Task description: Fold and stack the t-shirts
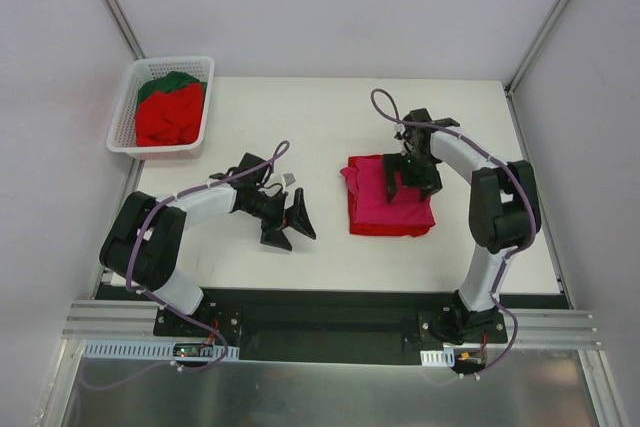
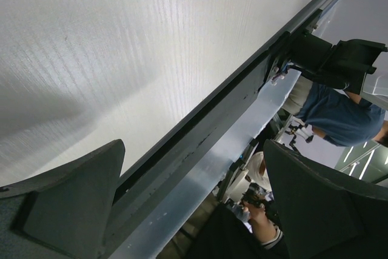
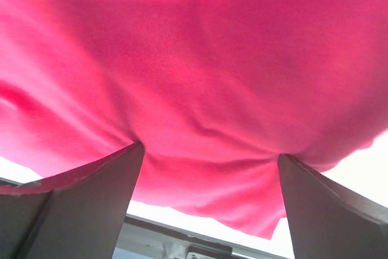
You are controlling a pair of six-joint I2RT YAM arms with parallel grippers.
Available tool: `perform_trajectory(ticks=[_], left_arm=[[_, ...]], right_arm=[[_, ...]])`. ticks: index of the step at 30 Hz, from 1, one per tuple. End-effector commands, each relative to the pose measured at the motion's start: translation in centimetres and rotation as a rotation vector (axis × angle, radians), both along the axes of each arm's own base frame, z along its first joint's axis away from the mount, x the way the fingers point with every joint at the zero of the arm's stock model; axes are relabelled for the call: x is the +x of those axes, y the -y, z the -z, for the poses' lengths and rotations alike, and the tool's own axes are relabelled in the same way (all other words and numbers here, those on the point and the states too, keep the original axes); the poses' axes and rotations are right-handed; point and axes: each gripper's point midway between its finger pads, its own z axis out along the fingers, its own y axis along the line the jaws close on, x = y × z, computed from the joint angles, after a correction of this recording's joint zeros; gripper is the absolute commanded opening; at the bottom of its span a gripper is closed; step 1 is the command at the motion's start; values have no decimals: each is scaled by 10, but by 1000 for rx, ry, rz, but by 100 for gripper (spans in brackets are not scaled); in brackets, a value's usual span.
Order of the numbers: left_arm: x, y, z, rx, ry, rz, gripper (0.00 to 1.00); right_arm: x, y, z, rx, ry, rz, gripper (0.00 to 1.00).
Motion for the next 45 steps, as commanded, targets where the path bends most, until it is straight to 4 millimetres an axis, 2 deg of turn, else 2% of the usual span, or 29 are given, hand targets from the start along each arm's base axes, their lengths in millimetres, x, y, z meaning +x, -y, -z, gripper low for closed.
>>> perform_trajectory(ticks=[1, 4, 7, 10, 11, 13, 14, 15, 18, 19, 21, 24, 26, 28, 29, 31, 32, 33, 34, 35, 36, 39, 45], left_arm=[[-3, 1, -7, -9, 48, 22, 99], [-2, 1, -7, -6, 51, 19, 99], [4, 3, -10, -8, 69, 20, 99], [18, 10, -19, -26, 92, 24, 99], [22, 13, -23, -40, 96, 27, 99], [40, 20, -37, -68, 133, 23, 99], [47, 20, -42, -80, 147, 18, 99], [60, 23, -56, -106, 182, 13, 99], [94, 14, -81, -143, 235, -53, 99], [108, 3, -85, -143, 238, -102, 99], [128, -3, -94, -152, 257, -136, 99], [156, -4, -95, -155, 268, -155, 99], [176, 3, -90, -170, 266, -156, 99], [189, 10, -88, -211, 236, -174, 99], [203, 15, -84, -244, 267, -178, 99], [217, 23, -87, -307, 227, -234, 99], [228, 29, -85, -373, 292, -233, 99], [231, 32, -88, -415, 222, -287, 99], [234, 35, -86, -444, 210, -309, 99], [236, 37, -73, -462, 188, -331, 99], [240, 41, -81, -512, 198, -345, 99], [247, 51, -72, -532, 178, -361, 99], [246, 94, -75, -553, 164, -296, 99]], right_arm=[[17, 16, -49, -34, 120, 22, 96], [17, 34, -55, -97, 128, 54, 96], [11, 43, -43, -119, 94, 67, 96], [6, 39, -33, -96, 71, 79, 96], [2, 33, -31, -55, 66, 76, 96], [1, 28, -35, -30, 86, 79, 96], [2, 24, -38, 0, 102, 76, 96], [5, 20, -50, 30, 144, 70, 96], [16, 4, -79, 109, 230, 32, 96], [19, 1, -87, 125, 247, 23, 96], [23, -11, -102, 174, 265, 2, 96], [20, -29, -115, 202, 282, -38, 96], [15, -40, -124, 217, 304, -68, 96], [11, -46, -129, 231, 315, -74, 96], [6, -51, -129, 241, 307, -82, 96], [0, -53, -122, 227, 288, -96, 96], [-3, -53, -120, 216, 289, -103, 96], [-5, -52, -116, 211, 282, -103, 96], [-7, -51, -110, 207, 279, -105, 96], [-9, -50, -109, 203, 282, -104, 96], [-9, -49, -108, 199, 282, -101, 96], [-13, -46, -99, 186, 261, -98, 96], [-11, -34, -77, 133, 227, -67, 96]])
